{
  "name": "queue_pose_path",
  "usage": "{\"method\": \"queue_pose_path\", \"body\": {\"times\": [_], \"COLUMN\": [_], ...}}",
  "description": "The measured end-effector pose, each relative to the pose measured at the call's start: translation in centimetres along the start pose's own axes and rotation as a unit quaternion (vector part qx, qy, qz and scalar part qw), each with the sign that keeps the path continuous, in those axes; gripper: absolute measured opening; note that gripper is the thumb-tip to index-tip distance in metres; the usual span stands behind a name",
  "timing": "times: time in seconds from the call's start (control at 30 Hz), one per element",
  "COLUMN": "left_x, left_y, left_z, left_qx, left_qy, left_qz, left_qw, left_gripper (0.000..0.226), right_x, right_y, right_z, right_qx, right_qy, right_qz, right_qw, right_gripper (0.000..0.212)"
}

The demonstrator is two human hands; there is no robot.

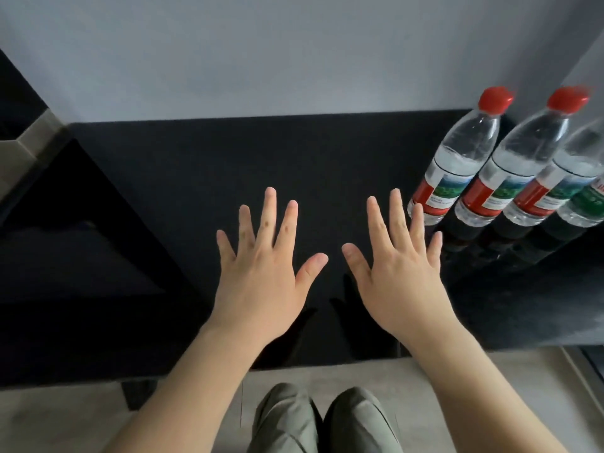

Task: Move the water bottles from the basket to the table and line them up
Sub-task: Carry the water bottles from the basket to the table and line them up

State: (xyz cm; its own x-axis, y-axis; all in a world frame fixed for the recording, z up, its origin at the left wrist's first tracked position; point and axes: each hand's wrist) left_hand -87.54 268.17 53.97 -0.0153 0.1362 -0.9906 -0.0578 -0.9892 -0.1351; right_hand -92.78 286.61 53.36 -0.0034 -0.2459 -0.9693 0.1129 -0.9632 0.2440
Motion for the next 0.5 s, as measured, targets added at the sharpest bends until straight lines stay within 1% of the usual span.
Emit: {"method": "queue_pose_path", "body": {"times": [0.1,0.2,0.33,0.43,0.5], "left_x": [-5.3,-12.2,-20.8,-25.0,-26.5], "left_y": [0.7,0.7,1.2,1.7,2.0], "left_z": [1.5,1.8,1.6,1.5,1.2], "left_qx": [-0.01,-0.012,-0.022,-0.032,-0.03], "left_qy": [0.005,0.014,0.021,0.023,0.026], "left_qz": [-0.001,0.003,0.007,0.018,0.018], "left_qw": [1.0,1.0,1.0,0.999,0.999], "left_gripper": [0.084,0.086,0.084,0.085,0.085], "right_x": [-4.5,-10.9,-18.9,-22.3,-23.4], "right_y": [2.2,4.8,8.8,11.0,12.1], "right_z": [1.9,3.0,3.9,4.2,4.2], "right_qx": [-0.008,-0.015,-0.044,-0.061,-0.068], "right_qy": [0.009,0.02,0.037,0.028,0.023], "right_qz": [-0.003,0.004,-0.001,-0.021,-0.032], "right_qw": [1.0,1.0,0.998,0.998,0.997], "right_gripper": [0.079,0.079,0.078,0.078,0.078]}}
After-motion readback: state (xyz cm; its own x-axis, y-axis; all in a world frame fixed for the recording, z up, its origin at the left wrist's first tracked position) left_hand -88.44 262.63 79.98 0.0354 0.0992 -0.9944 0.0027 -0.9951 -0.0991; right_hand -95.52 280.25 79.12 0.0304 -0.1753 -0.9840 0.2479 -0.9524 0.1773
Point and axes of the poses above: each hand's wrist, its own z-axis towards the middle knuckle, its own x-axis out of the palm, y = z × x, and after that the axes turned 12 degrees about x, right-handed
